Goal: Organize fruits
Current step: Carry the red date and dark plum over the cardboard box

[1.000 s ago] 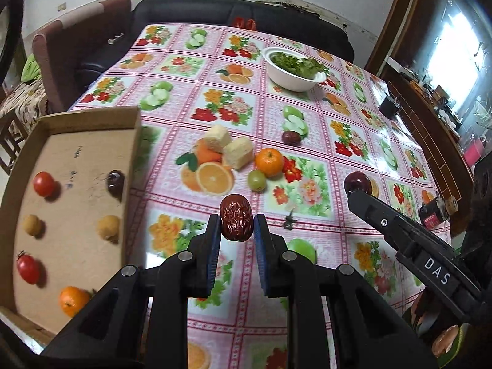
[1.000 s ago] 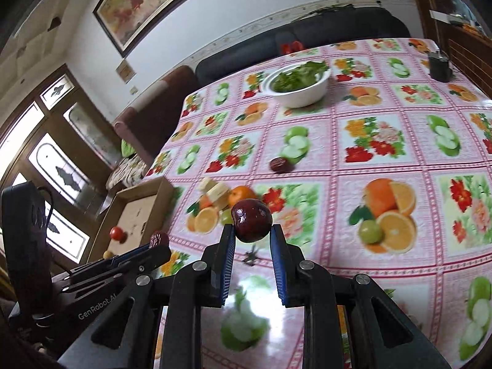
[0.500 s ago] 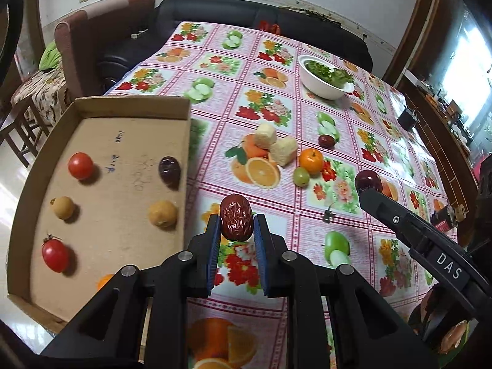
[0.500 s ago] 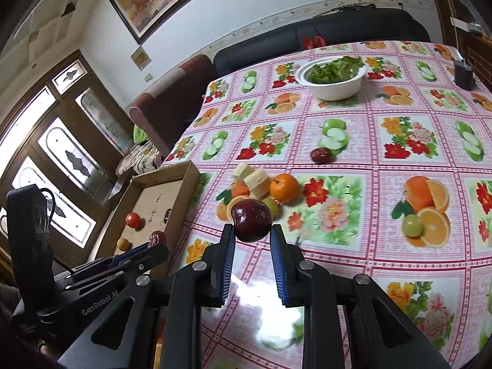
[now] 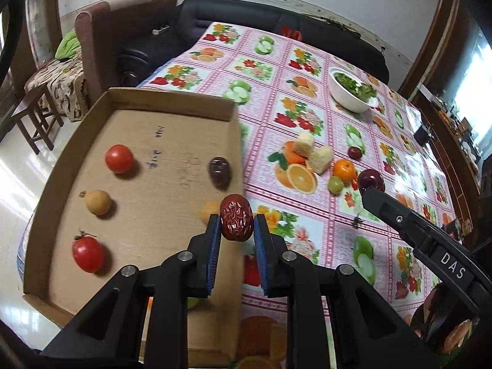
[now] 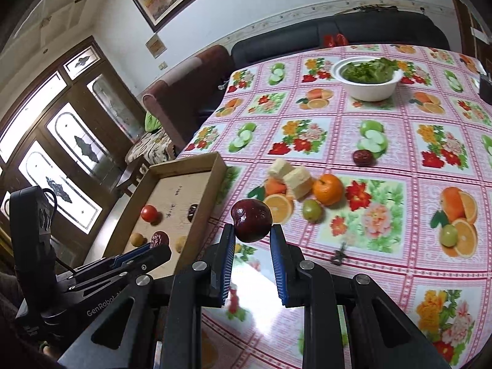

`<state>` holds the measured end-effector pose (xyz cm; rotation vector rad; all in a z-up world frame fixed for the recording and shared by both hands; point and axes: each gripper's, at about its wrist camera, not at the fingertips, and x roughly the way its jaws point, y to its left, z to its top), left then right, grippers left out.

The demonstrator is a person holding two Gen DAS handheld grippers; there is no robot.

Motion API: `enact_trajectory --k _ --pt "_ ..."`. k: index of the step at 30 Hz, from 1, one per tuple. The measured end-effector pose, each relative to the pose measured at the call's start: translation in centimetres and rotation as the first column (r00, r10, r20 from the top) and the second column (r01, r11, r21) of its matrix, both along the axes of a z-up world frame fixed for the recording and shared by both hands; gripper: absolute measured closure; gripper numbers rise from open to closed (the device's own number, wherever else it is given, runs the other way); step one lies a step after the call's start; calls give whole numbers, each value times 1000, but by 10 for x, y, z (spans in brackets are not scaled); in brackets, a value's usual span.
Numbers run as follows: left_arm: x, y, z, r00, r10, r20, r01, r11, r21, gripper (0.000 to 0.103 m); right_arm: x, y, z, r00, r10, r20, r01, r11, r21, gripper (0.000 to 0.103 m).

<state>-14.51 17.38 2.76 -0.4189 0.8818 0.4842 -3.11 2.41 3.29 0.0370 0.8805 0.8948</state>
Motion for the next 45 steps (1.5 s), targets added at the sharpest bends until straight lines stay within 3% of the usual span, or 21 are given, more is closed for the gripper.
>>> enact_trajectory --k 15,25,36,45 --pt "-39 60 -17 989 147 -27 -148 988 -47 84 -15 60 -5 993 117 -5 -117 993 -22 80" --pt "-28 61 -30 990 132 -57 -136 989 -62 84 -18 110 -6 980 198 4 -198 979 -37 80" --pt "-19 70 -46 986 135 -98 -143 987 -74 84 -6 201 -34 952 306 2 -302 940 -157 80" --pt "-17 66 -45 986 133 -103 -138 990 -40 84 -8 229 -60 940 341 14 -323 902 -287 76"
